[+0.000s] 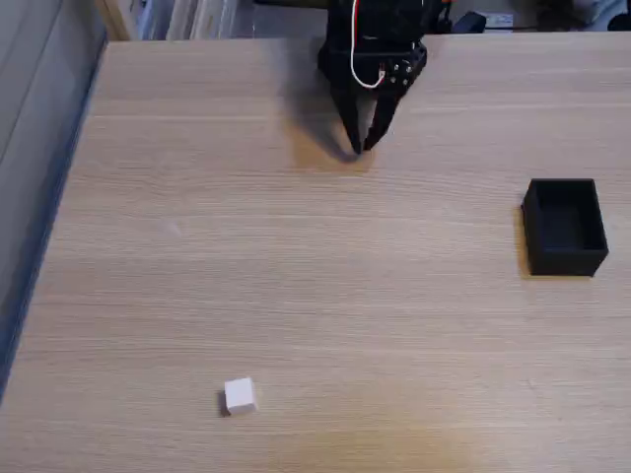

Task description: Pick a white block and place it in the black box.

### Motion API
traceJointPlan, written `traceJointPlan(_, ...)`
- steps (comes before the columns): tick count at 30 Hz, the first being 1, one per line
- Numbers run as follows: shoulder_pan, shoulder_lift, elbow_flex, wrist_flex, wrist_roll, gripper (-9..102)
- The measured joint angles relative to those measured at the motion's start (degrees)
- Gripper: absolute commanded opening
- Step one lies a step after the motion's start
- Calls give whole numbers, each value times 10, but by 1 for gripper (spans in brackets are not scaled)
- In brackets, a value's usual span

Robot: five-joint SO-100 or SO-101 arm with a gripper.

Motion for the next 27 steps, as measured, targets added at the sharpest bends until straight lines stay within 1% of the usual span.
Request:
traceJointPlan(8, 20, -145, -96, -47, 38, 9)
traceJointPlan(11, 31, -198, -137, -62, 39, 17)
traceJointPlan(15, 50, -269, -186, -81, 41, 19)
traceJointPlan(17, 59, -306, -207, -92, 25, 21)
traceJointPlan(27, 128, -503, -311, -216, -6, 27)
